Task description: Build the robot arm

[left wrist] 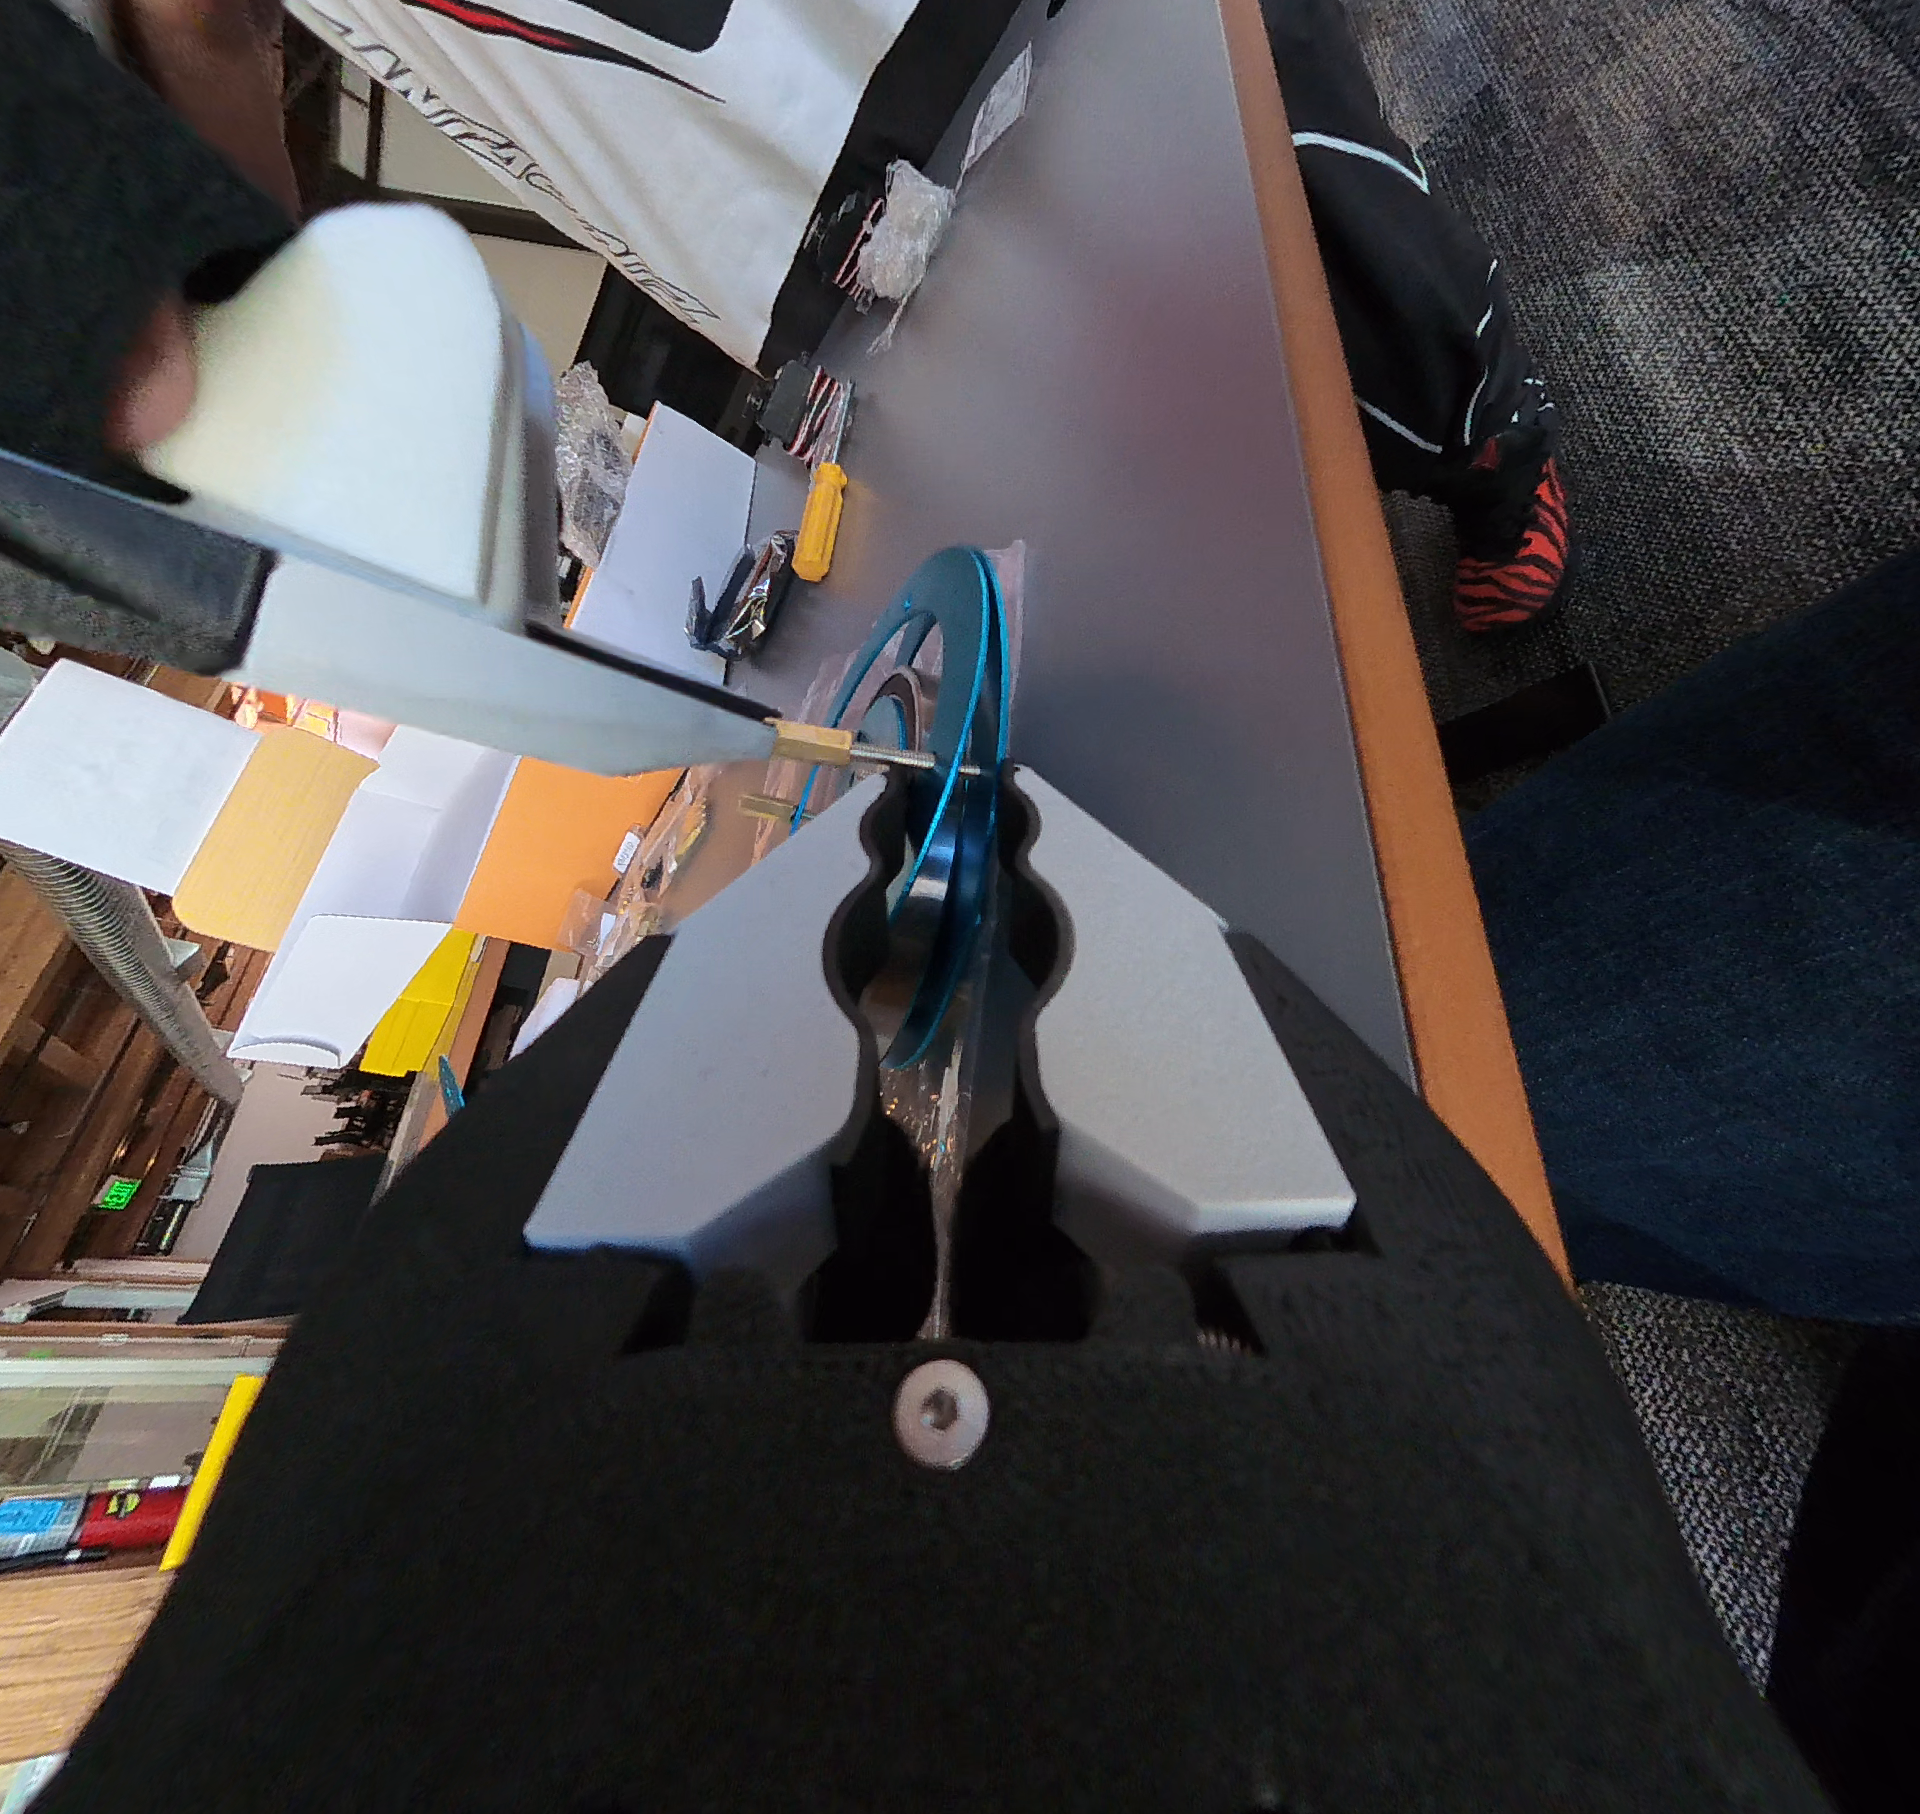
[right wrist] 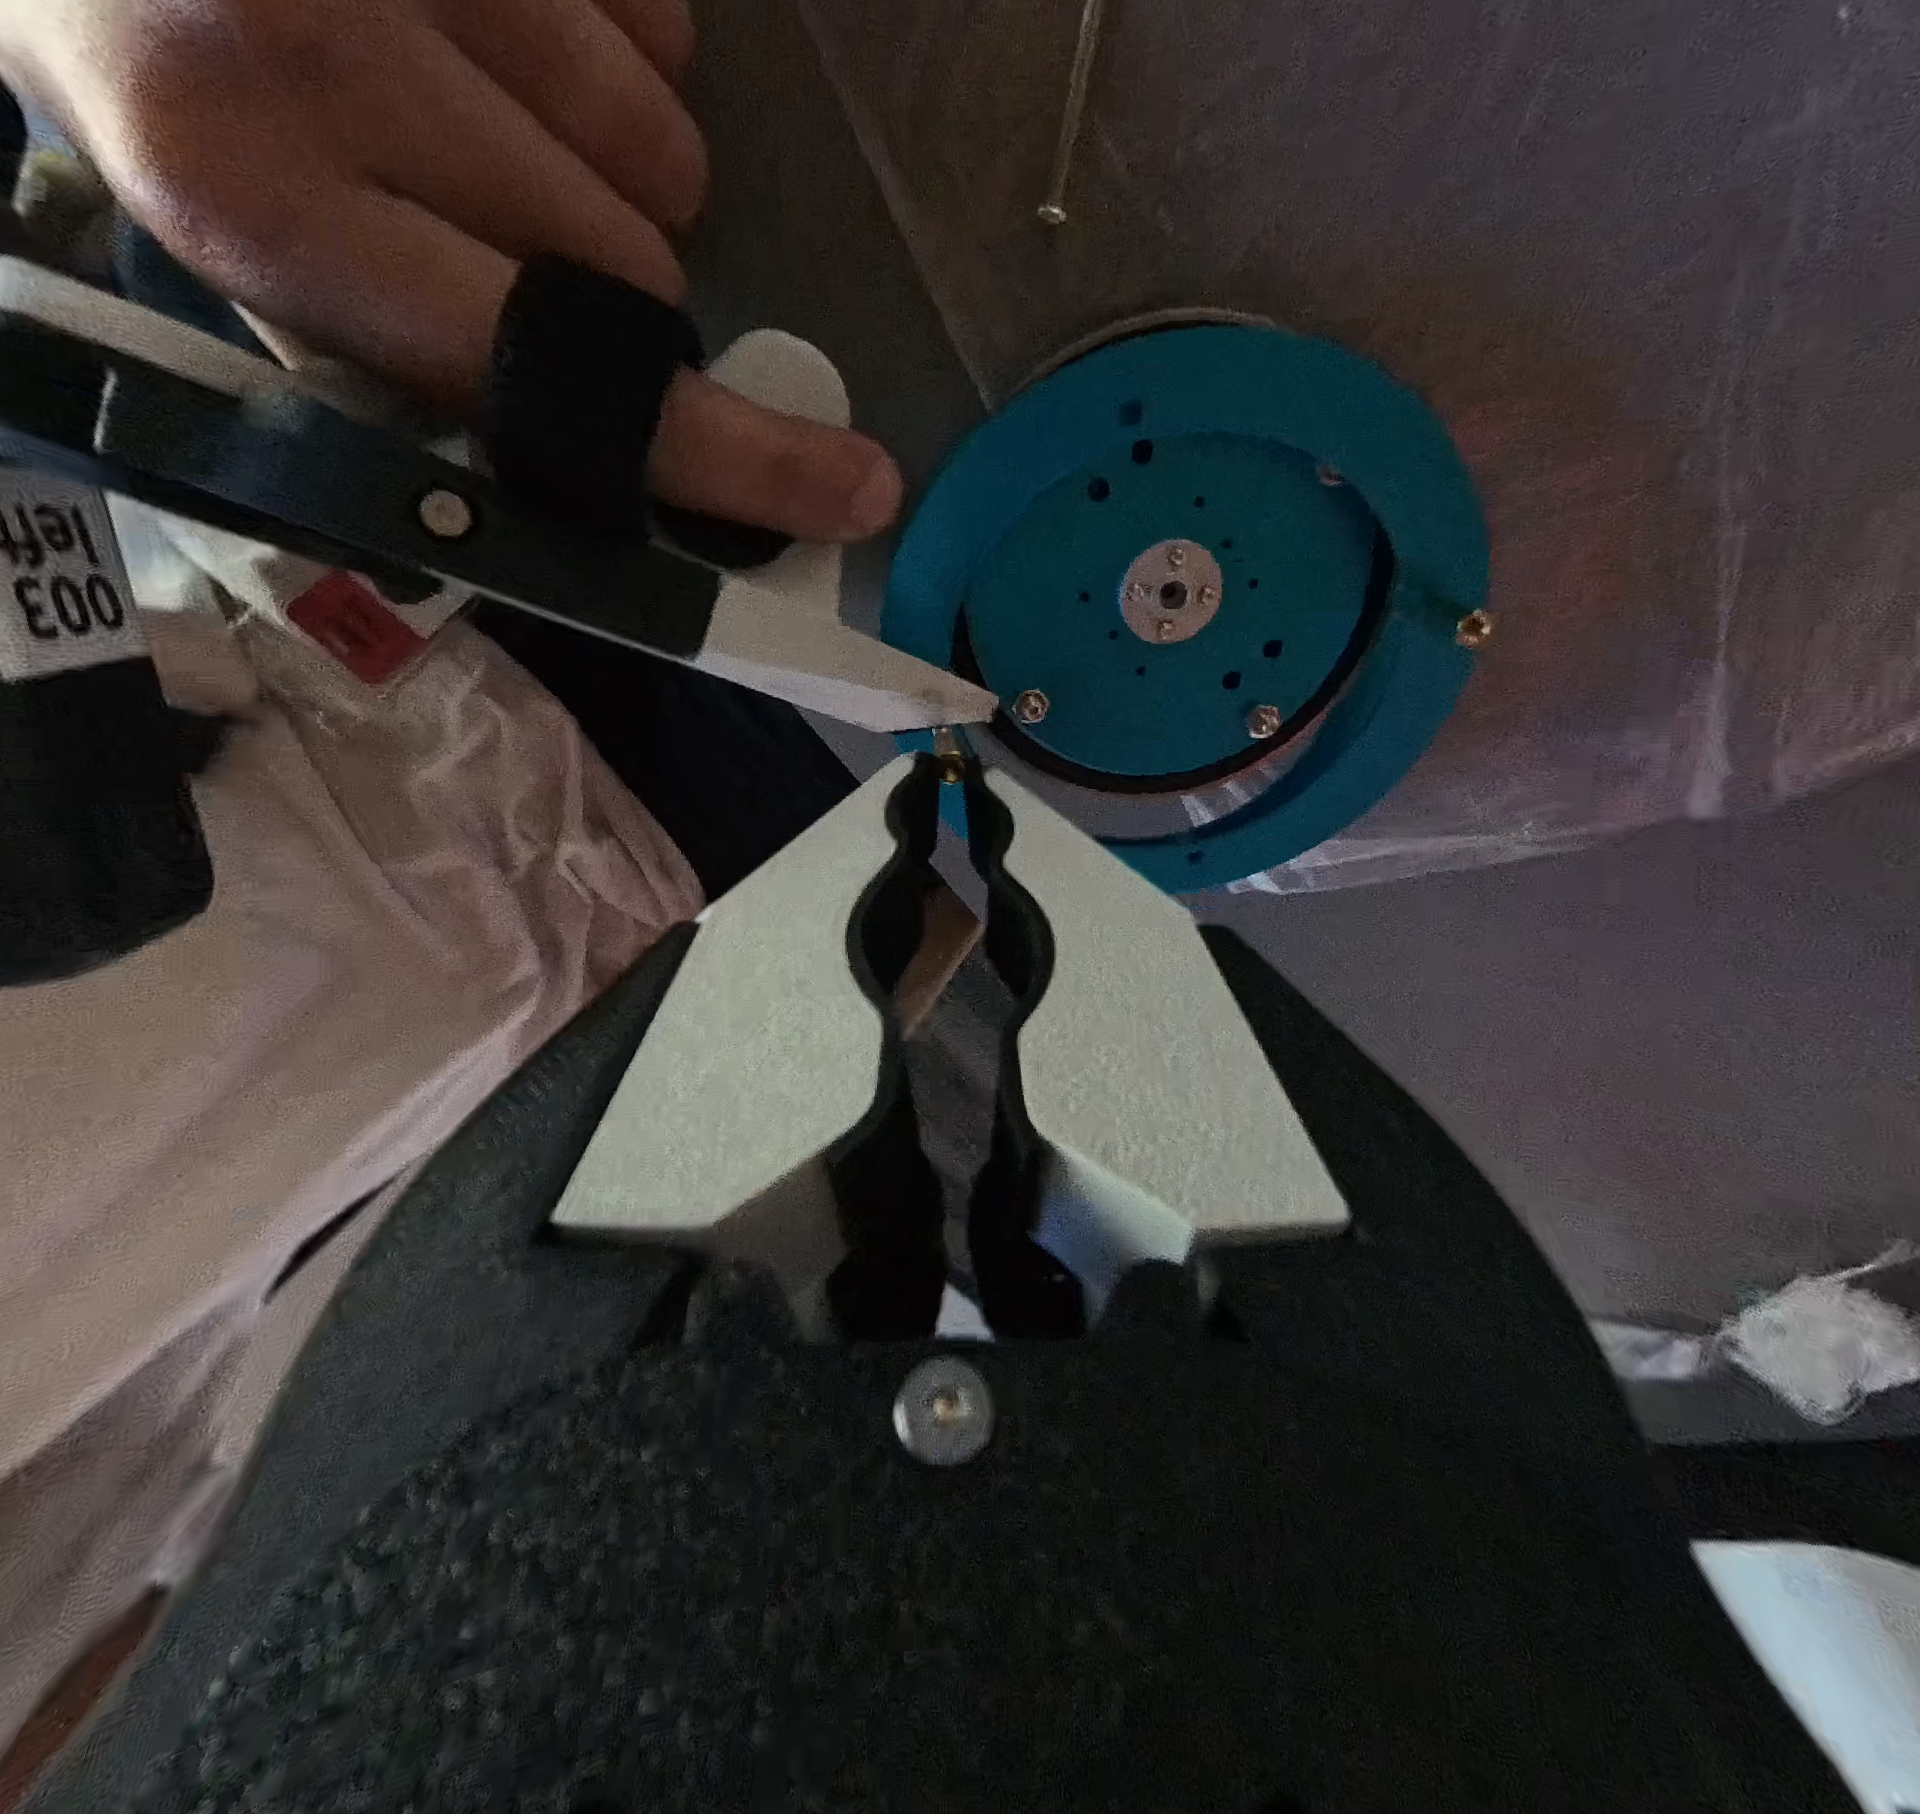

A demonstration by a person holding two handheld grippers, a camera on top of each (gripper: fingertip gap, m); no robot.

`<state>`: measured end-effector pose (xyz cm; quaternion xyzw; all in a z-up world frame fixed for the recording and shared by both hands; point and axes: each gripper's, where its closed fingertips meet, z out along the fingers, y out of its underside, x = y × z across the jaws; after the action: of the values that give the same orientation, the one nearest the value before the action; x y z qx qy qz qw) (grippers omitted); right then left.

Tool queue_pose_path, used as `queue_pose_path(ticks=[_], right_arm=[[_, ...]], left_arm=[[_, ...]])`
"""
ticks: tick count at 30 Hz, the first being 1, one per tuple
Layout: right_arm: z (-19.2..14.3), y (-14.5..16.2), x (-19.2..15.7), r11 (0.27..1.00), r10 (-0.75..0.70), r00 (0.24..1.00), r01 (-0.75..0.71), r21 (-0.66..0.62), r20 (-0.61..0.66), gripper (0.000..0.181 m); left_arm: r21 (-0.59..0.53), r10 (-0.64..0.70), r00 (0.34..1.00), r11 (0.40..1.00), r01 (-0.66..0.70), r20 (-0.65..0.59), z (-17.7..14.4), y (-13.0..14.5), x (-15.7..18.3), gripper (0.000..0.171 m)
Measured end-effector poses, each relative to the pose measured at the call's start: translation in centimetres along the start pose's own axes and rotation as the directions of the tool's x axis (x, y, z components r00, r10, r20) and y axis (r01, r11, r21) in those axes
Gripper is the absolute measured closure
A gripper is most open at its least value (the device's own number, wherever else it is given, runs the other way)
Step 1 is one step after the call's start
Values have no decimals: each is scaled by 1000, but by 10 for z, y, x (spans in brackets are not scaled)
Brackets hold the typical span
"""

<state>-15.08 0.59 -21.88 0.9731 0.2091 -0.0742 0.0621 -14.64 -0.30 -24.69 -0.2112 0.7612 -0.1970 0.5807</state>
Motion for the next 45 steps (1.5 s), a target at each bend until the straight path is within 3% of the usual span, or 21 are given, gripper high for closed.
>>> queue_pose_path(ticks=[5, 9, 24, 27, 32, 38, 41, 43, 45], right_arm=[[-1, 0, 0, 955, 295, 951, -292, 44, -96, 178], [-1, 0, 0, 881, 473, 878, -470, 60, -72, 178], [-1, 1, -3, 735, 678, 730, -677, 42, -89, 177], [-1, 2, -3, 743, 668, 736, -667, 54, -110, 177], [-3, -3, 1, 863, 506, 855, -499, 80, -118, 176], [-29, -1, 10, 995, 53, 995, -46, 93, -81, 163], [-40, -1, 6, 968, -202, 979, 201, 148, -9, 167], [-54, -7, -5, 892, -378, 925, 354, 282, 34, 178], [-70, -14, -11, 796, -490, 871, 428, 428, 39, 177]], left_arm=[[2, -2, 1000, 1000, 2, 0, 0, 0, 0, 155], [1, 0, 1000, 1000, 0, 0, 0, 0, 0, 155], [1, 9, 1000, 1000, -9, 1, -1, 0, 0, 155], [1, 7, 1000, 1000, -7, 3, -1, 0, 0, 155], [2, 1, 1000, 1000, -1, 3, -1, 0, -1, 155], [2, 0, 1000, 1000, 0, 2, -1, 0, -1, 155], [3, -1, 1000, 1000, 1, 2, -1, 0, -1, 155], [2, -1, 1000, 1000, 0, 2, -1, 0, -1, 155], [0, 11, 1000, 1000, -11, 4, -1, 0, 0, 154]])
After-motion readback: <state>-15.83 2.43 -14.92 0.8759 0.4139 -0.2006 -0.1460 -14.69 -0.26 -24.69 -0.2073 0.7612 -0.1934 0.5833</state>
